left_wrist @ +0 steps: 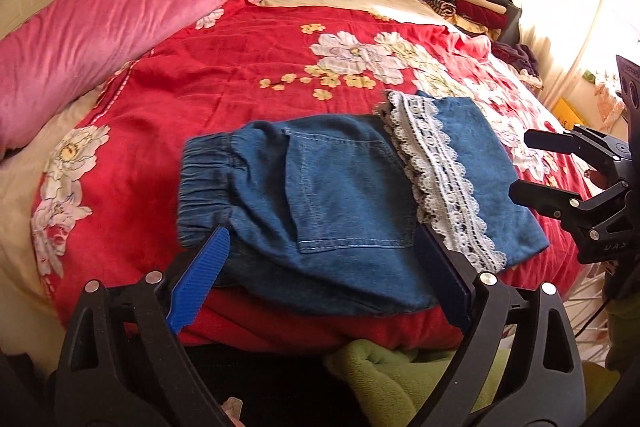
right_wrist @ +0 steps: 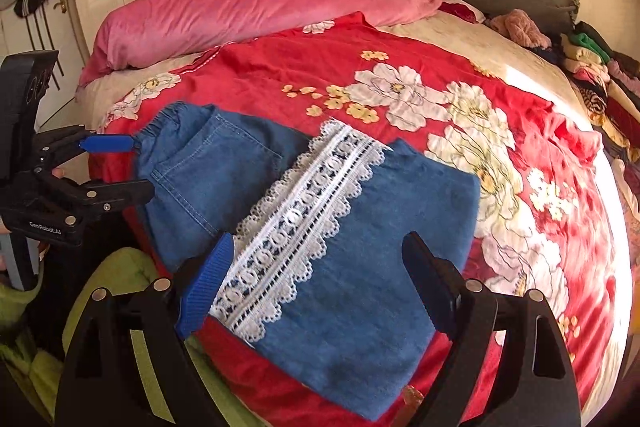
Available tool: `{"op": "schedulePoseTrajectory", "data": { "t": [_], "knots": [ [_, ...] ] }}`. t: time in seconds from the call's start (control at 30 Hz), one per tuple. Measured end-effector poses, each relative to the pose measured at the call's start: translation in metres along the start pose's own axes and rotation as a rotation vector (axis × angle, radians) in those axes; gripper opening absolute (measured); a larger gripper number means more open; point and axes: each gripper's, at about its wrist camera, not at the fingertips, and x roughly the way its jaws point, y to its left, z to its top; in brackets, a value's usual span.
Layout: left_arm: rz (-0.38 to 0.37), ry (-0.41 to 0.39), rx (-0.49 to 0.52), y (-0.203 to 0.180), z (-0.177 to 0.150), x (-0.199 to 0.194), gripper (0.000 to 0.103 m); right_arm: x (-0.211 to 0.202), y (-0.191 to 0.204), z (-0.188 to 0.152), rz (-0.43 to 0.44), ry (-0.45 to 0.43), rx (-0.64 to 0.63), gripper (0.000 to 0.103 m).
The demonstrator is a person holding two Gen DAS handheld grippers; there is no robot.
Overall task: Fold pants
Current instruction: 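Grasp the elastic cuff end with both grippers and lift it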
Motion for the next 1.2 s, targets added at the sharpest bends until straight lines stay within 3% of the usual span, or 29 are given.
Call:
{"op": "schedulePoseTrajectory", "data": {
  "t": [0.33,0.63,0.93,1.2],
  "knots": [
    [0.067,0.057,-0.080,0.034,-0.009,0.019,0.087,0.039,0.010,0.048,0.096,-0.002,-0.049,0.085],
    [0.058,0.072,-0.096,0.041,-0.015,0.032,0.086,0.087,0.022,0.093,0.222,0.060,-0.103,0.085],
    [0.009,0.082,-0.106,0.043,-0.016,0.036,0.067,0.136,0.058,0.123,0.338,0.158,-0.188,0.085],
    [-0.012,0.087,-0.120,0.046,-0.016,0.038,0.066,0.174,0.082,0.126,0.394,0.246,-0.229,0.080]
  ]
}}
